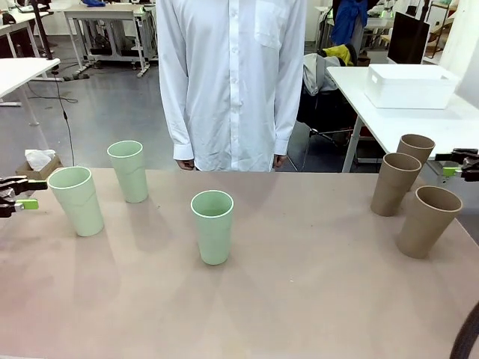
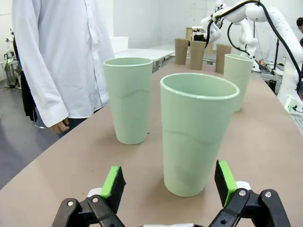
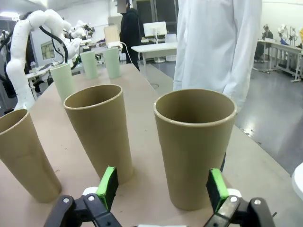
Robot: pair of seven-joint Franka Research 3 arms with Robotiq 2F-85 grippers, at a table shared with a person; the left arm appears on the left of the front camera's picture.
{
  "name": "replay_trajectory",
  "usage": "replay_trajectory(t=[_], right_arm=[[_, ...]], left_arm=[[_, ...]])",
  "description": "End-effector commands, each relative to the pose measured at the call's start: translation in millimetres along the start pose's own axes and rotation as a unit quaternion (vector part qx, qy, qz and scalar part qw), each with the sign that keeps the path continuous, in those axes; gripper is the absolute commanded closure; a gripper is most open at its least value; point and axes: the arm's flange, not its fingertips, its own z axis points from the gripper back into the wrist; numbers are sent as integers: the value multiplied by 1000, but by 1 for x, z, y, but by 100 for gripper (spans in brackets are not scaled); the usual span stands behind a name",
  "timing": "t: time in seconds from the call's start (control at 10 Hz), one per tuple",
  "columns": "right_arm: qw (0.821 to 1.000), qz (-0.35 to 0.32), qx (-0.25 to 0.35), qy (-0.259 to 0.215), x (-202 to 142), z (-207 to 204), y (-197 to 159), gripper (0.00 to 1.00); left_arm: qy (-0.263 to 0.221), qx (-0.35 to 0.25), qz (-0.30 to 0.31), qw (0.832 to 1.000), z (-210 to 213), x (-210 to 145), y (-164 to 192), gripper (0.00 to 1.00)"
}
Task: Stack the cups and store them in the basket.
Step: Pick up two Reusable plastic cups , one in each hand.
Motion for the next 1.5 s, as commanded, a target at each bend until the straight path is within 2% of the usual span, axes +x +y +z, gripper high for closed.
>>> replay_trajectory(t=[0.0,0.4,0.7,0.9,1.0,1.2,1.4], right_arm=[[999,11,7,-39,-1,1,-18,0],[998,5,1,-70,-17,-3,-41,0],[996,-14,3,-87,-21,-9,-50,0],[997,-32,-4,-77,-16,-4,-49,0],[998,-2,3,-66,-29,-12,-41,0],[998,-13,3,-65,-27,-10,-42,0],[997,-10,13,-73,-21,-12,-44,0]], left_arm=[[-26,6,-15,1000,-1,-7,12,0],[-32,1,-2,999,-18,-26,28,0],[-46,12,-6,999,-27,-27,29,0],[-52,1,2,999,-29,-22,27,0],[-32,6,4,999,-27,-31,29,0],[-37,4,4,999,-28,-30,29,0],[-26,-32,-3,999,-34,-30,24,0]])
